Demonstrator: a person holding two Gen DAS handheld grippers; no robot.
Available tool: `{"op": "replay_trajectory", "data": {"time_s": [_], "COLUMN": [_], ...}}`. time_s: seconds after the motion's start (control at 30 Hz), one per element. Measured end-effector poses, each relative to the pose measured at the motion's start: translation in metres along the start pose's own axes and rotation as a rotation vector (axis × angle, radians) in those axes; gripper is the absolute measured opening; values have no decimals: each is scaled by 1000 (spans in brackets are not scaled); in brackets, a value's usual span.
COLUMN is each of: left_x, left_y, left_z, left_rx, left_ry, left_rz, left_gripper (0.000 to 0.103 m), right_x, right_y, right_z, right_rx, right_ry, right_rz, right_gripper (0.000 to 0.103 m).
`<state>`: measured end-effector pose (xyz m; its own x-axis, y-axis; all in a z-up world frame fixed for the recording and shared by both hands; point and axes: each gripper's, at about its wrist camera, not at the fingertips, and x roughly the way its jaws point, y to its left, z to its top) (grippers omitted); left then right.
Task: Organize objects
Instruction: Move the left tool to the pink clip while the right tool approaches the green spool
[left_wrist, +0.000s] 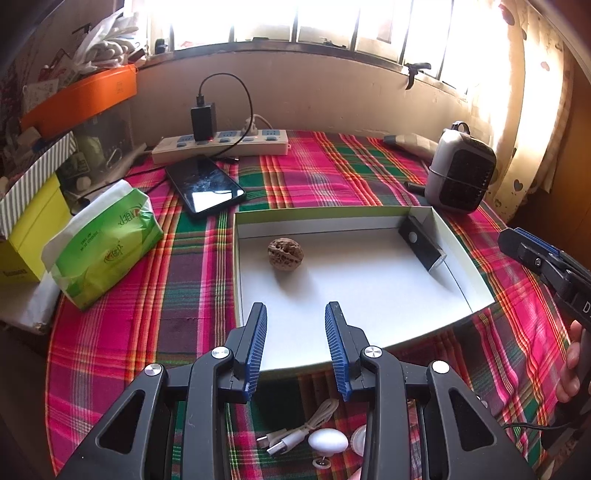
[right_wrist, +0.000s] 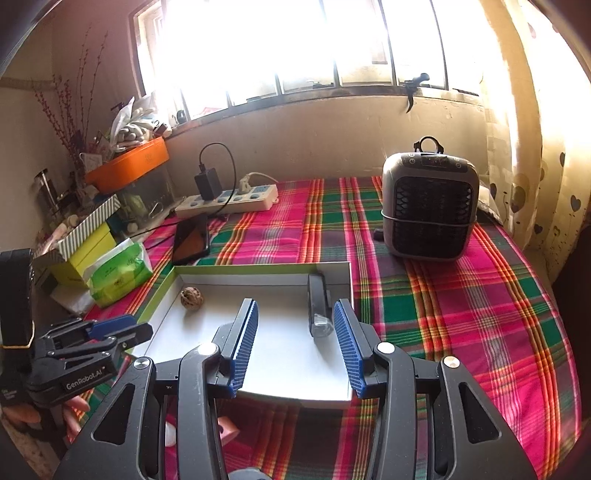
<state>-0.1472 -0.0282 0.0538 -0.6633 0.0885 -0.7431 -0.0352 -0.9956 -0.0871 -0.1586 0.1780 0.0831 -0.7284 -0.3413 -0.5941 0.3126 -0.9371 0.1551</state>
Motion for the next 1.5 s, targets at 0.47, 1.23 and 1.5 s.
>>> {"op": "replay_trajectory", "data": {"time_s": [0.47, 1.23, 1.5], "left_x": [-27, -47, -41], "left_y": [0, -16, -14], "left_z": [-35, -95, -103], "left_rx": [8, 77, 72], "left_ry": [-5, 61, 86], "left_rz": [-36, -182, -182], "left_gripper": [31, 31, 31], "right_x": [-21, -40, -43], "right_y": [1, 30, 41], "right_z": [-39, -101, -115], "right_rx": [3, -89, -99], "right_ry": [46, 133, 137], "right_rz": [17, 100, 150], "right_gripper": [44, 44, 44]}}
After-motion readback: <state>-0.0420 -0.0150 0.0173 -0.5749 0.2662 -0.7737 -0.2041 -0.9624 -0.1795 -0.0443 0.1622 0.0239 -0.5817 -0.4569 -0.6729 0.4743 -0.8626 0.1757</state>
